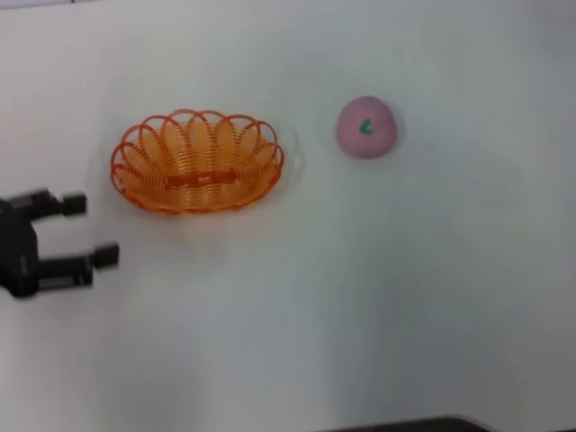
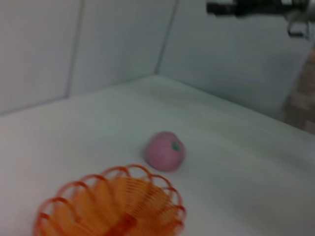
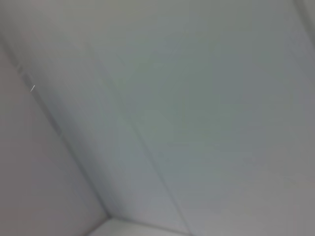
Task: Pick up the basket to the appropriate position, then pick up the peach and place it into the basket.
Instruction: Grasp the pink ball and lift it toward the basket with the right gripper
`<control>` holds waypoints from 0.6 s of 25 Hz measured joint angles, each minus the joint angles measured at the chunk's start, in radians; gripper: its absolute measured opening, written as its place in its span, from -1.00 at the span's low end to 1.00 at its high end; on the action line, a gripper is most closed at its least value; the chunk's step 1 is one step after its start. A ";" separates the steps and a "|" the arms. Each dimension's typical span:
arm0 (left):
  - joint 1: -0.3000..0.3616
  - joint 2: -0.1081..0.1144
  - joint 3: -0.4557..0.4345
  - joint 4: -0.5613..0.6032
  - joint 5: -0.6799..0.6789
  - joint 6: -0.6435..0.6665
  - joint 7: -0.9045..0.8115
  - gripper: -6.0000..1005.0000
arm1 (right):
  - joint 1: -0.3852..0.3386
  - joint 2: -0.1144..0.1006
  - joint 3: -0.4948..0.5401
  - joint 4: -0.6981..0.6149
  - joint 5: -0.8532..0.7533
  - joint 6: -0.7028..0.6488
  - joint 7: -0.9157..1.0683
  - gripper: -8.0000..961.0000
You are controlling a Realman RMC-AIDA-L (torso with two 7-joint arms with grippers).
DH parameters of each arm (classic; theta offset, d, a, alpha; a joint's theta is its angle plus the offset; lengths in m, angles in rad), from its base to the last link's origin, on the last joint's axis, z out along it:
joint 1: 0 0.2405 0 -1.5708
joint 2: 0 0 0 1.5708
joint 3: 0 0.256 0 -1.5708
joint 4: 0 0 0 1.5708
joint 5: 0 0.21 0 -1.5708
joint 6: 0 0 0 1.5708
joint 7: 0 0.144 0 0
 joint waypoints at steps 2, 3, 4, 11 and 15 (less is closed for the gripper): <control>-0.001 0.000 0.004 -0.008 0.027 0.024 0.009 0.71 | 0.008 -0.018 -0.037 -0.071 -0.010 -0.045 0.015 0.85; -0.002 0.000 0.006 -0.011 0.038 0.032 0.012 0.71 | 0.013 -0.024 -0.050 -0.117 -0.027 -0.070 0.026 0.85; -0.002 0.000 0.003 -0.015 0.045 0.038 0.015 0.71 | 0.022 -0.026 -0.064 -0.177 -0.056 -0.097 0.043 0.85; -0.004 0.000 -0.006 -0.044 0.046 0.033 0.017 0.71 | 0.125 0.000 -0.159 -0.340 -0.375 -0.192 0.122 0.81; -0.009 -0.001 -0.006 -0.048 0.038 0.033 0.010 0.71 | 0.169 0.043 -0.267 -0.284 -0.542 -0.104 0.132 0.77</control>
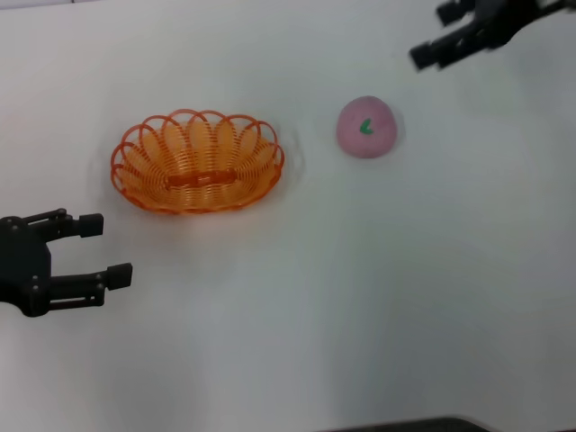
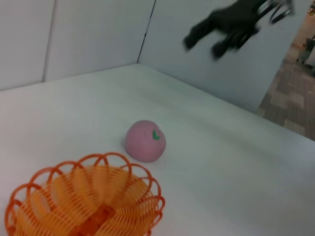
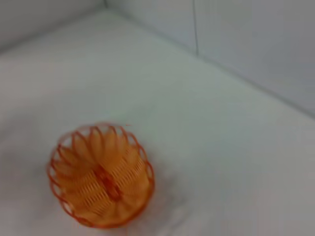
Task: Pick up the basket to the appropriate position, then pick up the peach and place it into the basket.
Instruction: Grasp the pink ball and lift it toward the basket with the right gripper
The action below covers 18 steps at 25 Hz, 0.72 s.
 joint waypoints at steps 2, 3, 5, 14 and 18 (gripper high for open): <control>-0.003 0.000 -0.001 0.001 -0.009 -0.001 -0.004 0.71 | 0.017 0.024 -0.057 0.042 -0.062 0.065 0.003 0.75; -0.004 0.001 -0.002 0.001 -0.012 -0.001 -0.005 0.71 | 0.028 0.037 -0.086 0.064 -0.090 0.089 0.003 0.74; -0.007 0.001 -0.004 0.001 -0.017 -0.006 -0.007 0.71 | 0.044 0.061 -0.133 0.097 -0.138 0.131 0.004 0.72; -0.010 -0.001 -0.006 -0.025 -0.038 -0.052 -0.010 0.71 | 0.069 0.096 -0.304 0.259 -0.204 0.393 0.041 0.62; -0.013 -0.001 -0.006 -0.040 -0.039 -0.056 -0.009 0.71 | 0.081 0.100 -0.339 0.335 -0.200 0.493 0.038 0.57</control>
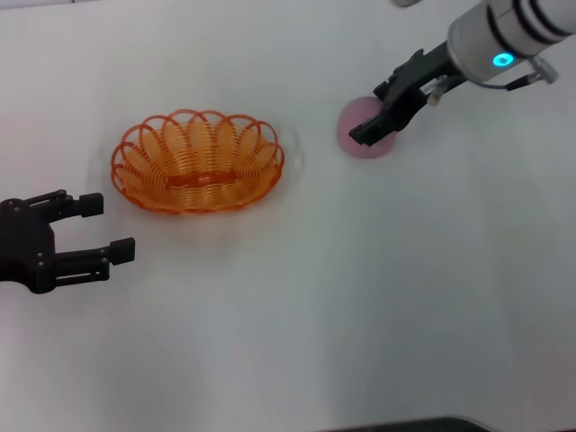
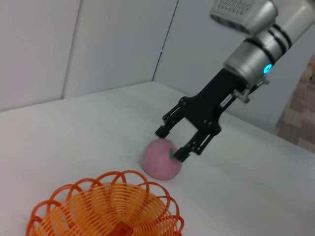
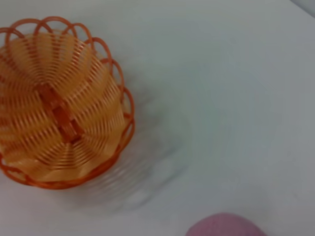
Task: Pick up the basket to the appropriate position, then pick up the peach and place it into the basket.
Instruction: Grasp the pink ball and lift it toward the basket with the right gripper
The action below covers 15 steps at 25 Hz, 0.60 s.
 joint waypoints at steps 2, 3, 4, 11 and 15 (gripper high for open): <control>0.000 0.000 0.000 0.000 0.000 0.000 0.000 0.71 | 0.013 -0.001 -0.009 0.047 0.001 0.038 -0.011 0.55; 0.000 -0.001 0.000 -0.001 0.000 0.000 0.000 0.71 | 0.020 -0.002 -0.012 0.071 0.001 0.053 -0.018 0.54; 0.000 -0.001 0.000 -0.001 0.000 -0.002 0.000 0.71 | 0.025 -0.002 -0.013 0.086 0.001 0.064 -0.027 0.53; 0.001 -0.001 0.000 -0.010 0.000 -0.010 0.000 0.71 | 0.029 -0.003 -0.016 0.092 0.014 0.073 -0.040 0.15; 0.001 -0.001 0.000 -0.012 0.000 -0.011 0.000 0.71 | 0.030 -0.005 -0.016 0.087 0.014 0.072 -0.040 -0.03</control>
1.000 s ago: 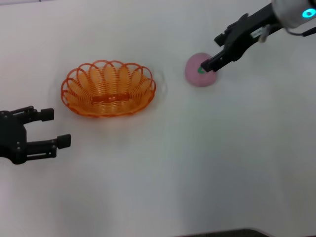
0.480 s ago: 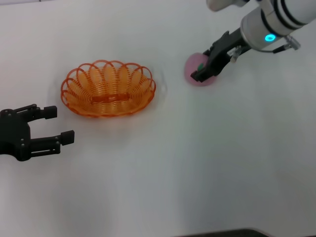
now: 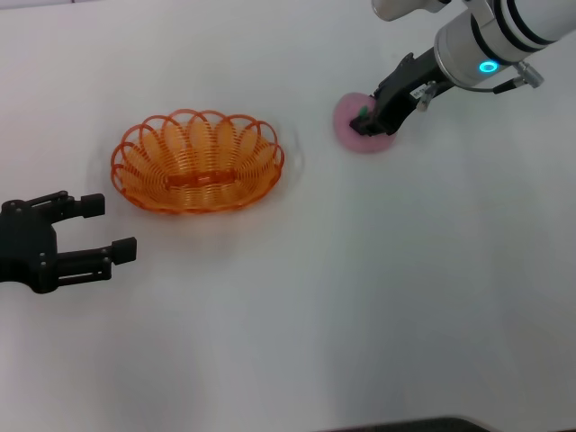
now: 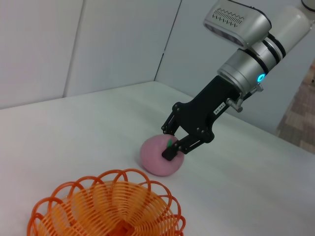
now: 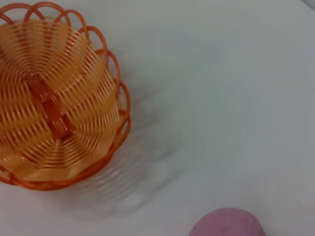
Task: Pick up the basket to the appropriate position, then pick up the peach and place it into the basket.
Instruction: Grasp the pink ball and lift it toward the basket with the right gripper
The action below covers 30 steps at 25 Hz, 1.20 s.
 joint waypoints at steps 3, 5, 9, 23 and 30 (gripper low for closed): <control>0.000 0.000 0.000 0.000 0.000 0.000 0.000 0.71 | 0.001 0.000 0.001 -0.001 0.000 0.000 0.000 -0.14; 0.000 0.000 0.000 0.000 -0.001 0.000 0.000 0.71 | 0.002 0.000 0.002 -0.001 0.000 0.000 0.000 -0.22; 0.000 0.000 0.000 0.000 -0.004 0.000 0.000 0.71 | 0.002 -0.002 0.007 -0.008 0.000 0.000 -0.001 -0.36; 0.002 0.000 0.000 0.000 -0.005 0.000 -0.010 0.71 | -0.017 -0.002 0.008 -0.112 0.057 -0.050 -0.002 -0.69; 0.011 -0.001 0.000 0.000 -0.005 0.010 -0.013 0.71 | -0.107 -0.002 0.021 -0.284 0.350 -0.131 -0.048 -0.76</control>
